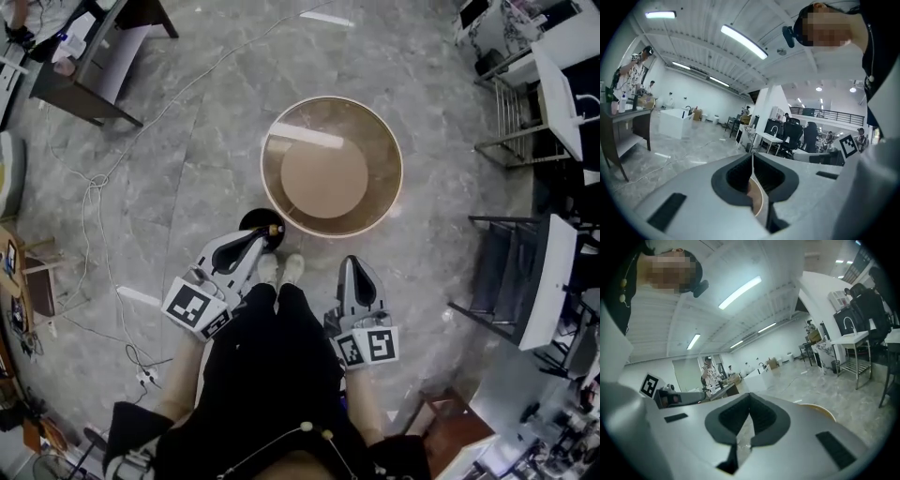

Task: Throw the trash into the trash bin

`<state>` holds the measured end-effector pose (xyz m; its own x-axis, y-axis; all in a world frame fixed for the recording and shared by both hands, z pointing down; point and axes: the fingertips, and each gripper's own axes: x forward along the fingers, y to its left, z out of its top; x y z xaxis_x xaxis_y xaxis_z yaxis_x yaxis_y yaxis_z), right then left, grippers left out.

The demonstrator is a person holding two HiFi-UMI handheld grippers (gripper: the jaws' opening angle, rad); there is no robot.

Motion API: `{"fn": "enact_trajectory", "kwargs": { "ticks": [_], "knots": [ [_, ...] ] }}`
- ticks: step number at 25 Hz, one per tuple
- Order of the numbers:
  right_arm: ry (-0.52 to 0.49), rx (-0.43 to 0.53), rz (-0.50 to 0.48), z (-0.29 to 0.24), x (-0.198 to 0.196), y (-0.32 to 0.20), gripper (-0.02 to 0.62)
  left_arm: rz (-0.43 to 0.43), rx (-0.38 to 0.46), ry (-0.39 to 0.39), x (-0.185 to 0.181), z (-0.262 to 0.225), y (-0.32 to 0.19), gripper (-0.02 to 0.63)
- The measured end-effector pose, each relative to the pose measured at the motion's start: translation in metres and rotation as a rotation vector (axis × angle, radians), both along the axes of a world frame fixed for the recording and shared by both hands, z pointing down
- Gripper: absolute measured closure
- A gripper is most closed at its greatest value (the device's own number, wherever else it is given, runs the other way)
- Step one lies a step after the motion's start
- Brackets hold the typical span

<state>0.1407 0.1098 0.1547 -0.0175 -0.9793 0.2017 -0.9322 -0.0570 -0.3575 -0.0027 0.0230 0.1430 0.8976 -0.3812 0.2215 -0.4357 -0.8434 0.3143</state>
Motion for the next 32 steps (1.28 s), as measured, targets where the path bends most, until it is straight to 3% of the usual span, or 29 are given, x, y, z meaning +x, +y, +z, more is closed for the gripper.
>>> {"fn": "enact_trajectory", "kwargs": {
  "ticks": [7,14,19,32],
  "knots": [
    [0.072,0.089,0.035,-0.049,-0.001,0.011,0.592,0.032,0.131,-0.008,0.012,-0.045,0.012,0.591],
    [0.144,0.131,0.053,-0.072,-0.001,0.021,0.592,-0.001,0.209,0.058,0.004,-0.069,0.016,0.591],
    [0.162,0.132,0.026,-0.074,-0.006,0.02,0.592,-0.073,0.232,0.062,-0.012,-0.08,0.003,0.591],
    [0.185,0.108,0.017,-0.07,-0.019,0.016,0.592,-0.063,0.23,0.069,-0.026,-0.075,-0.002,0.591]
  ]
}}
